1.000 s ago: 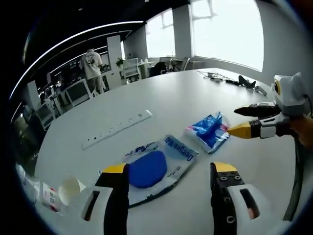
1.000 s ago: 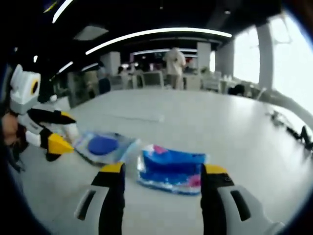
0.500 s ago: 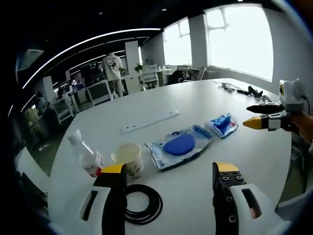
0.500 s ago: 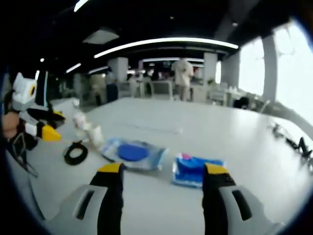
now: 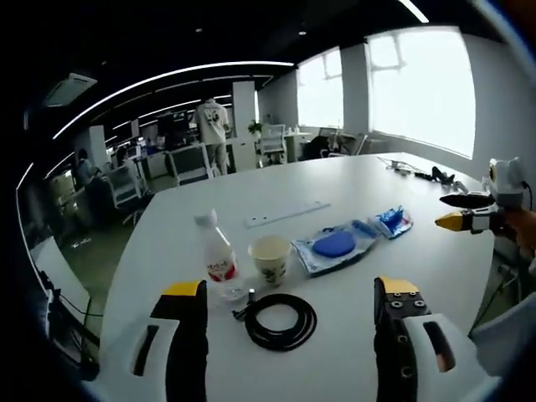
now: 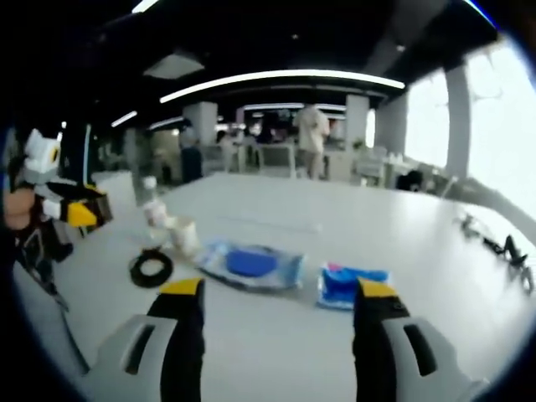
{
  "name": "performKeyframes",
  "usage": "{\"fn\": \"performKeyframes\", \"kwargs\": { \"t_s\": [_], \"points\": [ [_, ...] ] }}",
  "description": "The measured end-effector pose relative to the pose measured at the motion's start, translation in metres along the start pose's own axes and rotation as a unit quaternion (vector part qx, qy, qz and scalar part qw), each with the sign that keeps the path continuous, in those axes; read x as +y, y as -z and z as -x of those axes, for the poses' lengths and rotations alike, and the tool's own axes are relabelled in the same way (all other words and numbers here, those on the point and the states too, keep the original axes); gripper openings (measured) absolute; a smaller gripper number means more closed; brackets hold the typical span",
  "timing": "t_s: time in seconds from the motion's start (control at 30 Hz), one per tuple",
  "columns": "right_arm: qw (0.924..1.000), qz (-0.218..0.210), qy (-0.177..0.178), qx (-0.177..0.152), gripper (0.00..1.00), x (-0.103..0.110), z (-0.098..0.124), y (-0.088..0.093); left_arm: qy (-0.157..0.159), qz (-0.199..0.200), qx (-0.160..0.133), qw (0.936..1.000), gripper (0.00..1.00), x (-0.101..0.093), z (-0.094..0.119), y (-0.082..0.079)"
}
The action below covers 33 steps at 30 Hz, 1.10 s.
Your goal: Arrange the tabletop items into an orderly group along one side of the table until the central work area is clear of visible clutter.
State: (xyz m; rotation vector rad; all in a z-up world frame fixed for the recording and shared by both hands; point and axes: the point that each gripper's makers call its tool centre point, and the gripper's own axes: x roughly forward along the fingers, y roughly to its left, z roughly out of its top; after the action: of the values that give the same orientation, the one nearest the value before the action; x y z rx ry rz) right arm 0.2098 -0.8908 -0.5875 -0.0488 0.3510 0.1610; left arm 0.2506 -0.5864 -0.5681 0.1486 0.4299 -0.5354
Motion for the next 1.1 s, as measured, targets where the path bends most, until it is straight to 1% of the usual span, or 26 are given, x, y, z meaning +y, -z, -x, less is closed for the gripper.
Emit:
{"fn": "performKeyframes", "kwargs": {
  "t_s": [0.13,0.2,0.23,0.3,0.4,0.57,0.73,0.77,0.87,0.9,1.0,1.1],
  "points": [
    [1.0,-0.003,-0.004,0.001,0.76,0.005,0.002,-0.002,0.0,0.011,0.003,0.9999,0.83,0.007,0.006,0.006],
    [0.9999,-0.01,0.0,0.008,0.77,0.006,0.005,-0.001,0.004,0.016,0.003,0.9999,0.86,0.007,0.011,0.008],
    [0.9999,-0.014,0.001,0.01,0.8,0.008,0.008,-0.001,0.006,0.017,0.001,0.9998,0.88,0.006,0.015,0.007],
    [0.9998,-0.018,-0.001,0.005,0.84,0.012,0.013,-0.004,0.009,0.019,-0.002,0.9998,0.9,0.006,0.022,0.007],
    [0.9998,-0.019,-0.001,0.006,0.85,0.016,0.018,-0.005,0.01,0.026,-0.003,0.9996,0.91,0.011,0.026,0.012],
    [0.9995,-0.025,-0.004,0.018,0.85,0.018,0.018,0.005,0.015,0.036,0.015,0.9991,0.92,0.013,0.027,0.026],
    [0.9992,-0.03,-0.007,0.026,0.84,0.023,0.011,0.009,0.021,0.044,0.028,0.9984,0.9,0.012,0.017,0.036],
    [0.9991,-0.033,-0.01,0.026,0.84,0.025,0.009,0.01,0.023,0.047,0.035,0.998,0.9,0.011,0.012,0.041],
    [0.9984,-0.035,-0.026,0.036,0.83,0.038,0.0,0.015,0.03,0.063,0.058,0.9958,0.89,0.012,0.0,0.056],
    [0.9982,-0.036,-0.031,0.038,0.83,0.042,-0.003,0.016,0.031,0.071,0.062,0.9951,0.89,0.015,-0.007,0.06],
    [0.9969,-0.036,-0.054,0.045,0.82,0.062,-0.017,0.02,0.036,0.073,0.076,0.9938,0.88,0.015,-0.02,0.068],
    [0.9953,-0.042,-0.071,0.051,0.81,0.078,-0.03,0.024,0.038,0.076,0.089,0.9924,0.87,0.019,-0.031,0.074]
  ]
}}
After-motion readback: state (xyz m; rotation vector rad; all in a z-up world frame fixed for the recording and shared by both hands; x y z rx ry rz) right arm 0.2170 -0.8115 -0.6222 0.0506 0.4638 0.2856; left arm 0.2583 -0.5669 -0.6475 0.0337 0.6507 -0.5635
